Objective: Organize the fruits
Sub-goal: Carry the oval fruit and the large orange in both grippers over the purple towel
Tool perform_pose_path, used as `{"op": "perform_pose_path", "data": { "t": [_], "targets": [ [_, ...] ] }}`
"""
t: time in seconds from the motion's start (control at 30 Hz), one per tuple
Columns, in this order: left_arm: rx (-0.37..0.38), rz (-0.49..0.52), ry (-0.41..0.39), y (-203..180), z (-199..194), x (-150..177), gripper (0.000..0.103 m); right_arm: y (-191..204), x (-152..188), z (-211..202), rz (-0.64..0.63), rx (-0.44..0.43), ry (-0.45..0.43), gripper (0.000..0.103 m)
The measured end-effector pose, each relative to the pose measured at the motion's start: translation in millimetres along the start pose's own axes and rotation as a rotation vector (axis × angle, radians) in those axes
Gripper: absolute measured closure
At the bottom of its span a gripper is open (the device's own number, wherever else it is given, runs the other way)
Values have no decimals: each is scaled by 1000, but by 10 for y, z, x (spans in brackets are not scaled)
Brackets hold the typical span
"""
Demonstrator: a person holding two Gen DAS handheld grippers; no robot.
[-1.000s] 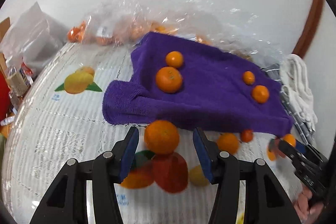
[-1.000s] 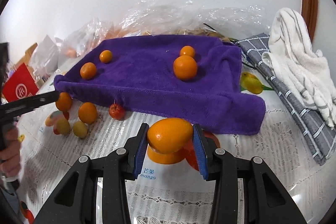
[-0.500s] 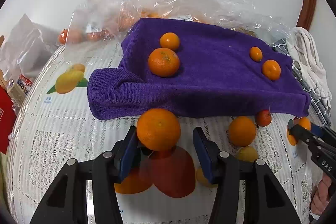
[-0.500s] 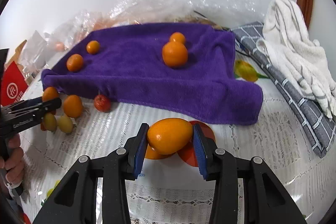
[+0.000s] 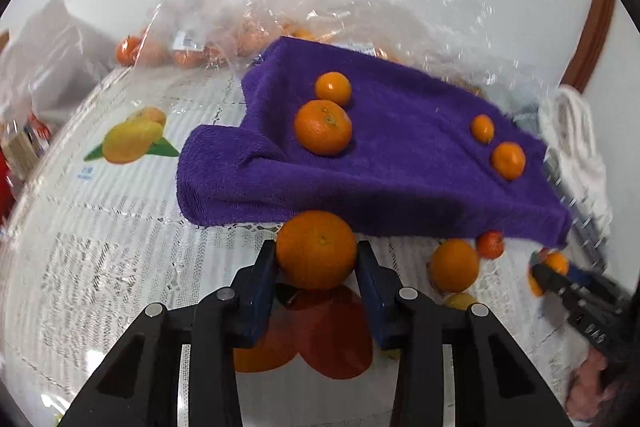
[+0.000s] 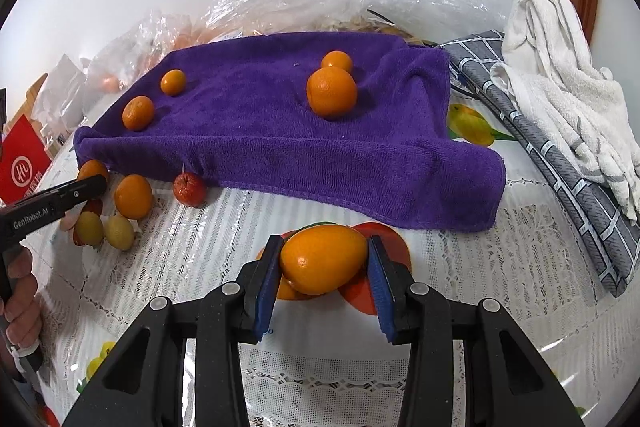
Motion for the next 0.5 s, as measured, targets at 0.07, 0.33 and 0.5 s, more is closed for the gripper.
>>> {"op": "perform_pose_path", "data": {
  "t": [0.07, 0.33, 0.5],
  "targets": [
    [9, -22, -13, 26, -17, -8, 66, -4, -1, -8, 5, -7, -4, 61],
    [16, -27, -101, 17, -177, -63, 66, -13, -8, -56, 18, -6, -29, 62],
    [61, -47, -142, 11, -275, -107, 66, -37, -25, -92, 31, -9, -48, 61]
  ]
}}
Point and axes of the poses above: each gripper's, at about its wrist camera, not at the fingertips, and z roughly the way its jaws point, y to its left, x to its underside, the point moved 7 cm from there along z, roughly the way its jaws point, and after that the axes turned 1 degree about x, right-handed, at the moved point
